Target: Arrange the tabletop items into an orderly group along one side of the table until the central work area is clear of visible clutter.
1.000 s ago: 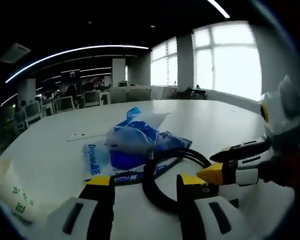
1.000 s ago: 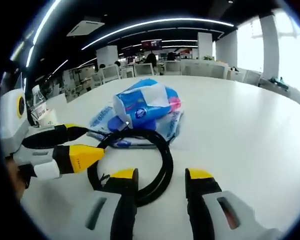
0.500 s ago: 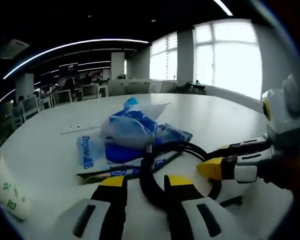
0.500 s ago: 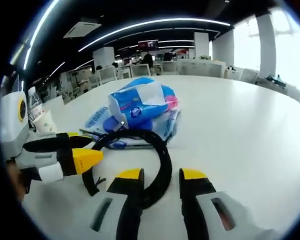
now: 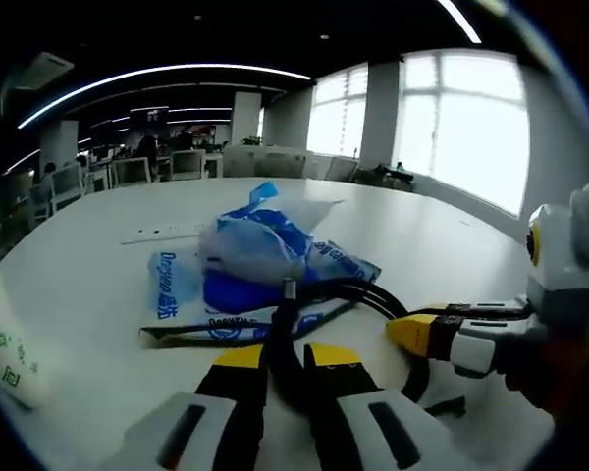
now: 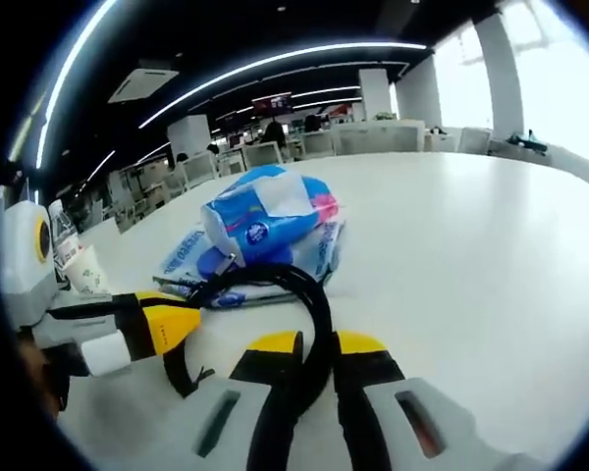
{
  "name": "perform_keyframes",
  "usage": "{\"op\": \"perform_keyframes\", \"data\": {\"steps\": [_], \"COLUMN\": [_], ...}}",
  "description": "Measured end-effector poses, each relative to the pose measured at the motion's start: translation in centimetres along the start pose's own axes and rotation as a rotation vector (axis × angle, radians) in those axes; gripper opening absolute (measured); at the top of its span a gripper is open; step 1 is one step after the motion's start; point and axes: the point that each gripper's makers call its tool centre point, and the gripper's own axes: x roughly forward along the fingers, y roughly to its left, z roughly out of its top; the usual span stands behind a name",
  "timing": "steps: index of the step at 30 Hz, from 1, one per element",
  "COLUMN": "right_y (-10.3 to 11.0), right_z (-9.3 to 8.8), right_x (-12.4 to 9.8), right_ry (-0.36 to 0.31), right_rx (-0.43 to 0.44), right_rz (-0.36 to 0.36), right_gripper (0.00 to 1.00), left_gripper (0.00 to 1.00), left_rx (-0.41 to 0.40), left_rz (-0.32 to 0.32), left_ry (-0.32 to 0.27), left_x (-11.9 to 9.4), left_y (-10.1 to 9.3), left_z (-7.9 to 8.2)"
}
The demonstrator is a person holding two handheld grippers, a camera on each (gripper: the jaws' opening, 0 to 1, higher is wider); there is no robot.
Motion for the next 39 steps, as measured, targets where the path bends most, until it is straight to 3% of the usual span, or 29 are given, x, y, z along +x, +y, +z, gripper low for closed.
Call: {"op": "perform_keyframes", "data": {"steps": [12,16,39], "right_y": [0.1,0.0,1.3], "right_z": [0.1,0.1,1.4], "right_x": [0.2,0.1,-2.6], "right_ry": [-0.001,-0.002,0.004], "right_rx": [0.008,0.110,0.023], "right_rz": [-0.003,0.025,0.022], "right_gripper": [0.09,0.08,0.05], "left_gripper": [0.13,0.11,0.08], "left_rx": [0.010,0.004,-0.004], "left_rz": [0.004,0.003,-0.020], "left_ry": [0.022,0.023,0.066], "left_x": [-0.2,-0.4,-3.0], "left_y": [-0.2,-0.2,-0.1], "left_z": [-0.1,-0.2,-0.1]}}
